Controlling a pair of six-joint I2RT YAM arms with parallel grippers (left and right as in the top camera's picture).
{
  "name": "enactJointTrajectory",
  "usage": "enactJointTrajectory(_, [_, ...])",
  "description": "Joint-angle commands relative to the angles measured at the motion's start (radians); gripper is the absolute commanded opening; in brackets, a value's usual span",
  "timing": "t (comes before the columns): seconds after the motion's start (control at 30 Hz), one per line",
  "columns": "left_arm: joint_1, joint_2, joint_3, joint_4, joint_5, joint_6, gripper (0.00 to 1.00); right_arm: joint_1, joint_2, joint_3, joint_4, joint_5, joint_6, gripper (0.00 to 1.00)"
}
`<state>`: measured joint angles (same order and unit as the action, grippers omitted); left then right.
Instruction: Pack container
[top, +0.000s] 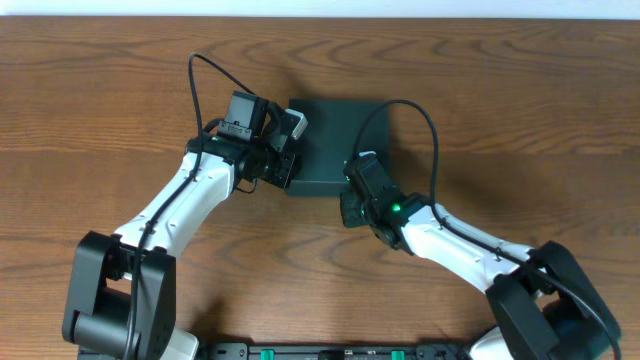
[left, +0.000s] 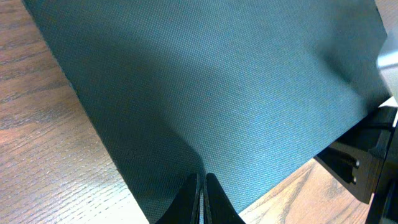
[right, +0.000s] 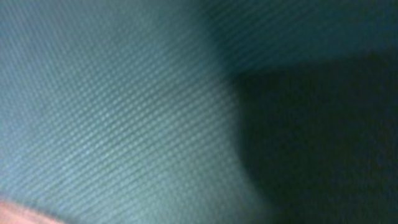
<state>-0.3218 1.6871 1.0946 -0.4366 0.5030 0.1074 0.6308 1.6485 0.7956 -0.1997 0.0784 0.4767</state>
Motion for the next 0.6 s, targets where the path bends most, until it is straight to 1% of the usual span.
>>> enactJointTrajectory(0.0, [-0.006, 0.049, -0.013, -0.011, -0.012, -0.003, 0.06, 0.006, 0.019, -0.006, 0.039, 0.091, 0.081, 0.02])
enactJointTrajectory(0.1, [-0.006, 0.049, -0.013, -0.012, -0.012, -0.003, 0.06, 0.006, 0.035, -0.006, 0.085, 0.078, 0.107, 0.02])
enactJointTrajectory(0.2, [-0.006, 0.049, -0.013, -0.012, -0.012, -0.004, 0.06, 0.006, 0.033, -0.005, 0.061, 0.003, 0.085, 0.02])
enactJointTrajectory(0.3, [-0.006, 0.044, -0.011, -0.028, -0.012, -0.003, 0.06, 0.005, -0.005, 0.014, -0.03, -0.134, 0.072, 0.02])
enactJointTrajectory(0.37, [-0.004, 0.028, 0.0, -0.057, -0.012, -0.003, 0.06, 0.005, -0.076, 0.056, -0.124, -0.172, 0.071, 0.02])
enactJointTrajectory(0.43, [0.008, -0.017, 0.021, -0.091, -0.012, -0.003, 0.06, 0.005, -0.208, 0.122, -0.224, -0.105, 0.001, 0.02])
enactJointTrajectory(0.5, [0.021, -0.066, 0.035, -0.101, -0.012, -0.003, 0.06, 0.003, -0.3, 0.167, -0.262, -0.037, -0.053, 0.02])
enactJointTrajectory(0.57, [0.043, -0.153, 0.05, -0.102, -0.013, -0.003, 0.06, -0.009, -0.415, 0.205, -0.28, 0.053, -0.098, 0.02])
